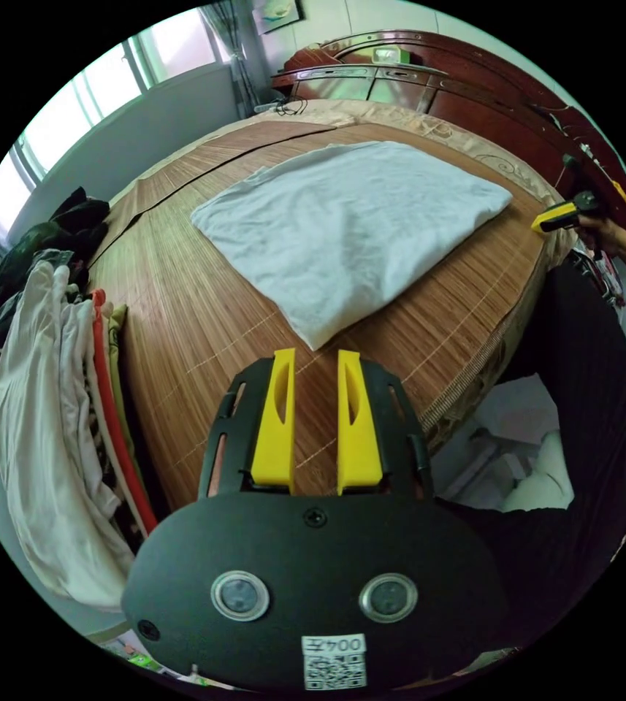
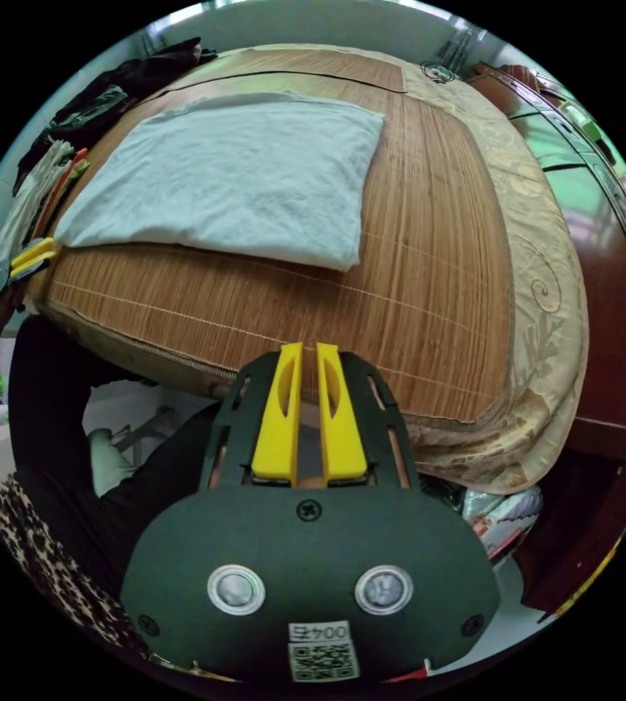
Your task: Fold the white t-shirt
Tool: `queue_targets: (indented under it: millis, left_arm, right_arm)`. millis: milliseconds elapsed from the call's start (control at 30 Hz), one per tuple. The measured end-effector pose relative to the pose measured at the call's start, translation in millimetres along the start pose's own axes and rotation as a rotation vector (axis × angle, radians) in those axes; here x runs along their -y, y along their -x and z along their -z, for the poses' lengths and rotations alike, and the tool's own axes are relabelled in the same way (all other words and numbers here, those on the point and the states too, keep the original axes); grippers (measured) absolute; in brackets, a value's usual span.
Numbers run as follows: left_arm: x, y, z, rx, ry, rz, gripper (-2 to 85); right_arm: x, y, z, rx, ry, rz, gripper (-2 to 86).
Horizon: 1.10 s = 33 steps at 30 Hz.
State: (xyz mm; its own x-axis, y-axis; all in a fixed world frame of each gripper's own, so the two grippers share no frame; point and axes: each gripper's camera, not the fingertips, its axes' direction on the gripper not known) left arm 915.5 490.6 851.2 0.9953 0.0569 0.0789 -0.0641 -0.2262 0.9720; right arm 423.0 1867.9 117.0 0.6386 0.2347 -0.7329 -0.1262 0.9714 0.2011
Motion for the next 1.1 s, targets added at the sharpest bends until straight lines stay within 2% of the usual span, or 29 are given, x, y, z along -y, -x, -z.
queue_targets:
  millis: [67, 167, 400, 500, 633, 933, 1100]
  left_arm:
    - [5, 0, 6, -0.005, 0.003, -0.014, 8.3]
    - [12, 2, 17, -0.017, -0.001, -0.027, 7.8]
    - [29, 7, 37, -0.044, 0.016, -0.060, 6.4]
    - [30, 11, 46, -0.028, 0.019, -0.066, 4.1]
    - [32, 21, 59, -0.051, -0.014, -0.063, 2.3]
    - [-20, 61, 107, -0.135, -0.015, -0.036, 1.2]
    - [-49, 46, 103, -0.111, 0.039, -0.061, 1.8]
  right_arm:
    - [4, 1, 20, -0.106, -0.035, 0.055, 8.2]
    - [17, -9, 33, -0.122, -0.045, 0.122, 11.6]
    - [49, -27, 50, -0.127, -0.057, 0.287, 12.8]
    - [61, -29, 54, -0.131, -0.041, 0.352, 11.4]
    - [68, -38, 71, -0.137, -0.064, 0.360, 3.9]
    - [-17, -68, 117, 0.073, -0.155, 0.307, 1.9]
    - [-64, -55, 96, 0.024, -0.113, 0.283, 3.1]
